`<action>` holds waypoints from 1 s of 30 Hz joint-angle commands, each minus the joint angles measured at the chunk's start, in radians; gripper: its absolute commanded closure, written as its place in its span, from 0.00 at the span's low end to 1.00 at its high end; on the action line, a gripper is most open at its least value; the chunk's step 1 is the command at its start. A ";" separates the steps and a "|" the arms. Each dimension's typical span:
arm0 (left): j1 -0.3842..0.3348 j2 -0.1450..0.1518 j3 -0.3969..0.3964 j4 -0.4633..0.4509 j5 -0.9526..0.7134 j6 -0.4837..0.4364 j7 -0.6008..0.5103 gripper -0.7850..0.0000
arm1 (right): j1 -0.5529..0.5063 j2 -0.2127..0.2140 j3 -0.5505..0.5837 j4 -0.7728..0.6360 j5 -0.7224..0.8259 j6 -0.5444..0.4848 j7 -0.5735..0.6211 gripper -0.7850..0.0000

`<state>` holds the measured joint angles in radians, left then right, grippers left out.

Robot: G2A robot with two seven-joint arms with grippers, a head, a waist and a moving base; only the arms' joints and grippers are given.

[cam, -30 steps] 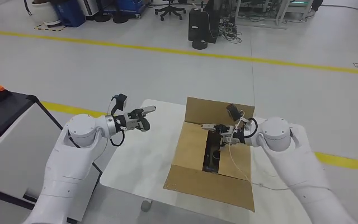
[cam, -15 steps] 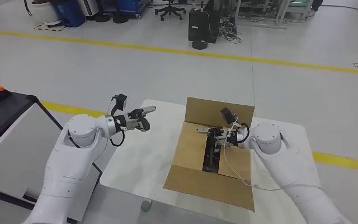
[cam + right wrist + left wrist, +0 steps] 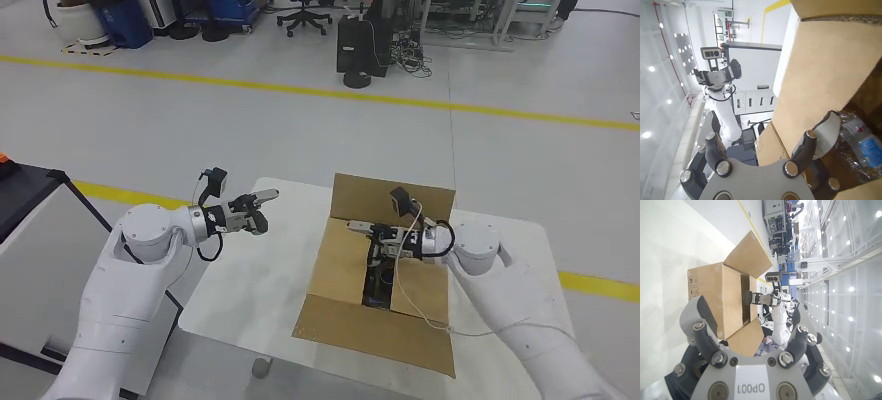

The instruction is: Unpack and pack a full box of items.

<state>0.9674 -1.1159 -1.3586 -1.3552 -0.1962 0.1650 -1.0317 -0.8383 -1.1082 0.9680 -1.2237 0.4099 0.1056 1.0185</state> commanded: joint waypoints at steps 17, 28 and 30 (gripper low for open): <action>0.000 0.000 0.000 0.000 0.000 0.000 0.000 0.00 | 0.011 -0.008 -0.024 0.045 -0.111 0.015 -0.059 0.00; 0.000 0.000 0.000 0.000 0.000 0.000 0.000 0.00 | 0.046 -0.043 -0.091 0.118 -0.116 -0.016 -0.083 0.00; 0.000 0.000 0.000 0.000 0.000 0.000 0.000 0.00 | 0.049 -0.043 -0.084 0.122 -0.110 -0.029 -0.078 0.00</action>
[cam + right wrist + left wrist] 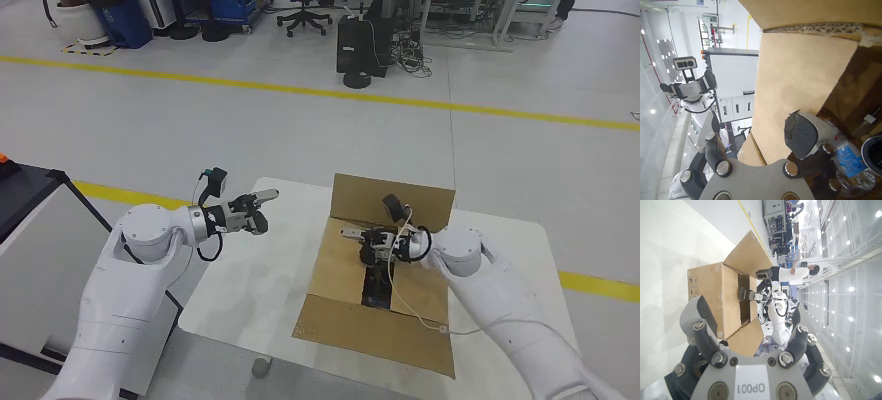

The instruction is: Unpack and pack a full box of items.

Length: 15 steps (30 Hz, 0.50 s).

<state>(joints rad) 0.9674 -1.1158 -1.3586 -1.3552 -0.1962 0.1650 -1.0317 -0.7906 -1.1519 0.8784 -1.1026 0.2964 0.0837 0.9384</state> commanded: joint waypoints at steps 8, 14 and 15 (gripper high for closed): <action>0.000 0.000 0.000 0.000 0.000 0.000 0.000 0.00 | -0.062 0.039 0.125 -0.089 0.043 -0.060 0.096 0.00; 0.000 0.000 0.000 0.000 0.000 0.000 0.000 0.00 | -0.111 0.069 0.201 -0.164 0.003 -0.015 0.122 0.00; 0.000 0.000 0.000 0.000 0.000 0.000 0.000 0.00 | -0.114 0.071 0.205 -0.172 -0.008 -0.005 0.122 0.00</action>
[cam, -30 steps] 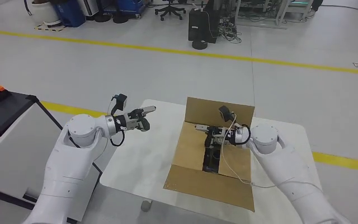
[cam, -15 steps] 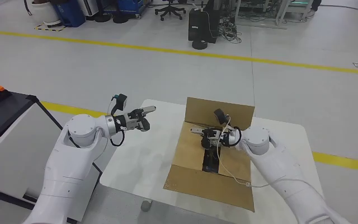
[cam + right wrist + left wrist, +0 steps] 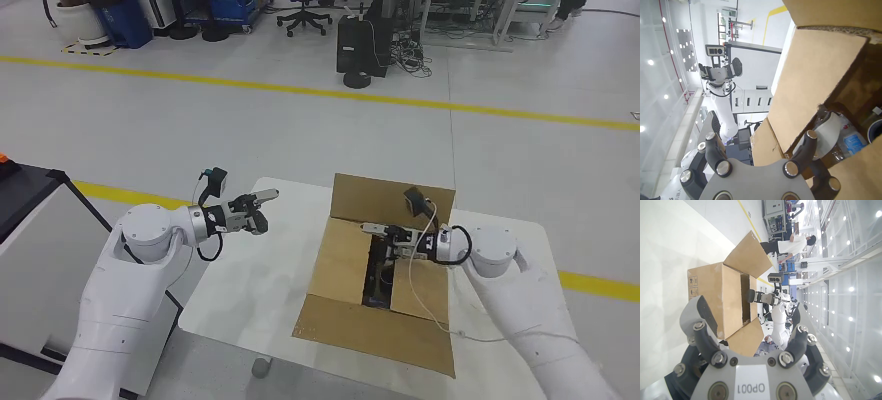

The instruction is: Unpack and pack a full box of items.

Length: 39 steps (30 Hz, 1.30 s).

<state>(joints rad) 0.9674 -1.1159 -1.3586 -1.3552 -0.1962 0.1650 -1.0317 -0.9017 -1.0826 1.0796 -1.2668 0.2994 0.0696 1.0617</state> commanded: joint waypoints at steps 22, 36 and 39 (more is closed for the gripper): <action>0.000 0.000 0.000 0.000 0.000 0.000 0.000 0.00 | 0.031 -0.050 -0.091 0.091 0.131 -0.069 -0.045 0.00; 0.000 0.000 0.000 0.000 0.000 0.000 0.000 0.00 | 0.037 -0.084 -0.092 0.112 0.361 -0.214 0.041 0.00; 0.000 0.000 0.000 0.000 0.000 0.000 0.000 0.00 | 0.063 -0.099 -0.119 0.121 0.380 -0.214 0.043 0.00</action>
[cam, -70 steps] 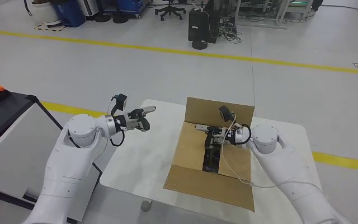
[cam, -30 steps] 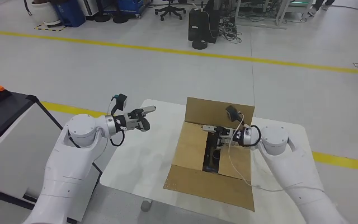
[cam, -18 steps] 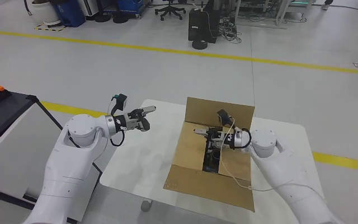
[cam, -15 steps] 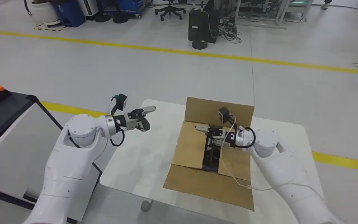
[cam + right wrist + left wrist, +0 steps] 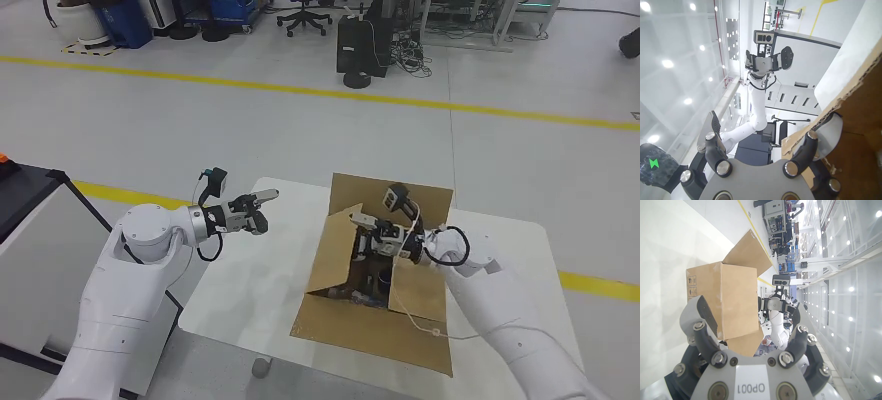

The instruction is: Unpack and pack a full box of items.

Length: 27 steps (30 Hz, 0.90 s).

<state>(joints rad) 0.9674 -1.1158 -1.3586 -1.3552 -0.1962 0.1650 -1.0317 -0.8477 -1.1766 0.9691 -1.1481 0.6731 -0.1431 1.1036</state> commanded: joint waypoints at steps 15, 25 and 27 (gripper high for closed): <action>0.075 0.013 -0.082 -0.061 -0.018 -0.035 0.112 0.00 | 0.140 -0.090 -0.158 0.102 -0.013 -0.016 -0.073 0.00; 0.186 0.034 -0.204 -0.180 -0.007 -0.059 0.227 0.00 | 0.203 -0.149 -0.247 0.175 -0.077 -0.057 -0.119 0.00; 0.204 0.037 -0.219 -0.197 -0.006 -0.057 0.234 0.00 | 0.211 -0.162 -0.263 0.192 -0.083 -0.058 -0.129 0.00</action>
<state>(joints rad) 1.1619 -1.0806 -1.5714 -1.5436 -0.2025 0.1064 -0.7998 -0.6409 -1.3326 0.7132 -0.9651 0.5942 -0.2008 0.9790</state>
